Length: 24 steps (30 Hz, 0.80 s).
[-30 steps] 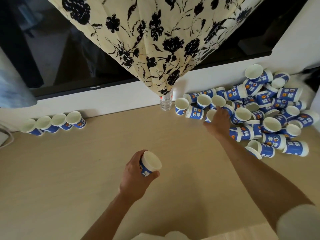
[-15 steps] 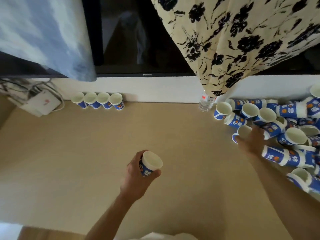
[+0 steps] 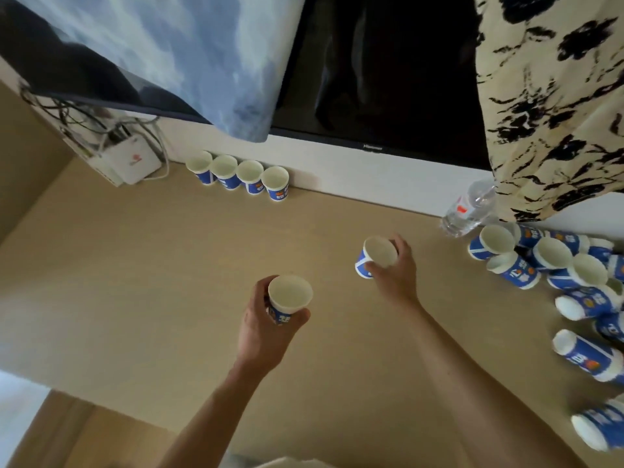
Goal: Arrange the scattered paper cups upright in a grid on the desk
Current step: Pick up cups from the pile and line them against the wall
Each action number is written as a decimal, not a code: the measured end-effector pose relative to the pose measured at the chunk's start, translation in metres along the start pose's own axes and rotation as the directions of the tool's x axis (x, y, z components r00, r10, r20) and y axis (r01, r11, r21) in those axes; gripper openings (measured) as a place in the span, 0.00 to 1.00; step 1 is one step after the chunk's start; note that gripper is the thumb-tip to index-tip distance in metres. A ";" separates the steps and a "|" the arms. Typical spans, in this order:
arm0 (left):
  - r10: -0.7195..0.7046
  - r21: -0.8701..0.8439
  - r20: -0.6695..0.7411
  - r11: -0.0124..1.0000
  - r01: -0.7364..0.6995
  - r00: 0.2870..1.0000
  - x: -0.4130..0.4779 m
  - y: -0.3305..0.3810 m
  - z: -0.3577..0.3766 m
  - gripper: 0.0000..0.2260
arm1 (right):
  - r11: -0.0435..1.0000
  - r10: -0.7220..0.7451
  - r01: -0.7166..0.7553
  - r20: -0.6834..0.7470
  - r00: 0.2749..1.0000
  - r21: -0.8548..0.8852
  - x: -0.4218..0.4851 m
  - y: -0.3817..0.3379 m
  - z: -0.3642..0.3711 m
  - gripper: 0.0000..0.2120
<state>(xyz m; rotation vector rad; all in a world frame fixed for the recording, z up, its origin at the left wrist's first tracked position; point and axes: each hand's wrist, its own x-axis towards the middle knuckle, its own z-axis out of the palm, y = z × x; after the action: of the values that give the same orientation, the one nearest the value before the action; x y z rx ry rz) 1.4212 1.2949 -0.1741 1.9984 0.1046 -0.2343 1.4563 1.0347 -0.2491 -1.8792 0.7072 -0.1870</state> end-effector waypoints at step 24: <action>-0.101 -0.066 -0.053 0.993 0.097 0.993 0.089 -0.032 -0.044 0.30 | 0.964 -0.189 0.182 -0.019 0.982 -0.193 0.136 -0.075 0.197 0.42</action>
<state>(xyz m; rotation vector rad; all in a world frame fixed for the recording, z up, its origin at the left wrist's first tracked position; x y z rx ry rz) 1.5076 1.3459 -0.2035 1.9391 0.2447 -0.2350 1.6821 1.1353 -0.2916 -2.1319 0.5895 -0.2831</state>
